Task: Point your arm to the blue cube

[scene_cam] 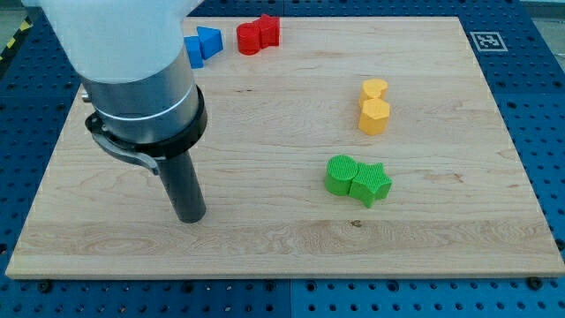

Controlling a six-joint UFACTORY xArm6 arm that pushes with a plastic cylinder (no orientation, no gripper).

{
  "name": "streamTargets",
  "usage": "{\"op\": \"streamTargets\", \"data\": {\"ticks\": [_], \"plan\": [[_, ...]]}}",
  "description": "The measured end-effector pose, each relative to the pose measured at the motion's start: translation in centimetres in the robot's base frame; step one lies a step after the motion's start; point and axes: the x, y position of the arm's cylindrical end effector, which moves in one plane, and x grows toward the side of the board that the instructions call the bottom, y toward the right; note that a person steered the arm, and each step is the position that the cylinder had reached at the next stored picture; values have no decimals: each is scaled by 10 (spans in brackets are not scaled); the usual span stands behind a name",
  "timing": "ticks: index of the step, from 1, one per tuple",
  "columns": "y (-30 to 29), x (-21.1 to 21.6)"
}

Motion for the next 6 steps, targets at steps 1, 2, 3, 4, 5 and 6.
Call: {"op": "streamTargets", "data": {"ticks": [1,2,3,4,5,6], "plan": [[-1,0],[-33,-22],[-60,-50],[-65,-104],[-65,-177],[-65,-227]]}}
